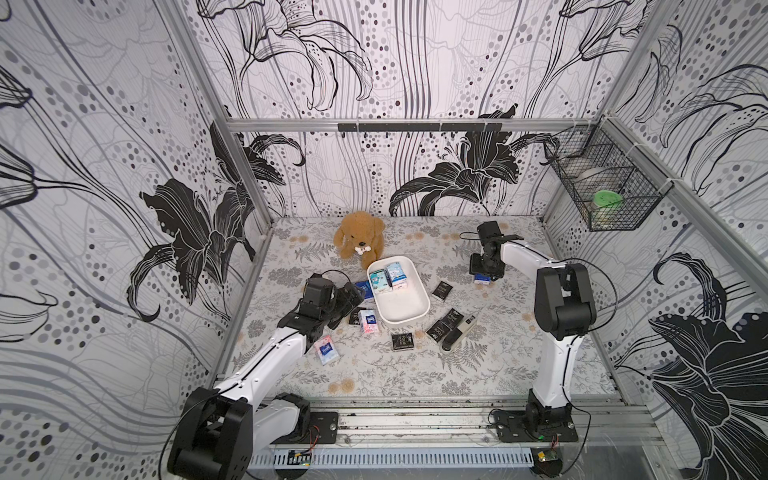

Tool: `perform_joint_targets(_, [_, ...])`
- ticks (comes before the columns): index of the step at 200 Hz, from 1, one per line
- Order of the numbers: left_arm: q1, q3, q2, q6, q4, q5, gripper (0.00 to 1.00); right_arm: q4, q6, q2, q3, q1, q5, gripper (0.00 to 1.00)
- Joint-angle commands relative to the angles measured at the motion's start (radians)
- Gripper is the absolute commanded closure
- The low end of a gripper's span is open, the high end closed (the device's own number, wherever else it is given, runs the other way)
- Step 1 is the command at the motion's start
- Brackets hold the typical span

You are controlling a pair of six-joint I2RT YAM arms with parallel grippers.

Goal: Put the pocket tissues into the storage box
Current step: Pick up the pocket tissues from the center of the board.

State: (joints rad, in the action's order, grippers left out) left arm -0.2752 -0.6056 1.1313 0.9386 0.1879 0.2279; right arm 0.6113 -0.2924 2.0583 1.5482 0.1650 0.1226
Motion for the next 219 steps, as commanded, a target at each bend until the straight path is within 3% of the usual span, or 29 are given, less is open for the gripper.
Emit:
perform_joint_targets(1, [-0.007, -0.016, -0.024, 0.002, 0.007, -0.02, 0.03, 0.002, 0.001, 0.018, -0.022, -0.004, 0.002, 0.29])
perform_joint_targets(55, [-0.006, -0.007, -0.045, -0.001, 0.024, -0.03, 0.03, 0.002, 0.005, 0.028, -0.028, -0.005, 0.026, 0.27])
perform_joint_targets(112, [-0.006, -0.007, -0.049, 0.0, 0.022, -0.033, 0.03, -0.011, -0.003, 0.012, -0.045, -0.007, 0.007, 0.44])
perform_joint_targets(183, [-0.006, 0.015, -0.044, 0.0, -0.008, -0.029, 0.03, -0.027, -0.08, -0.162, -0.131, 0.0, -0.135, 0.46])
perform_joint_targets(219, [-0.006, 0.022, -0.043, -0.011, -0.01, -0.036, 0.03, -0.019, -0.12, -0.264, -0.181, 0.06, -0.177, 0.47])
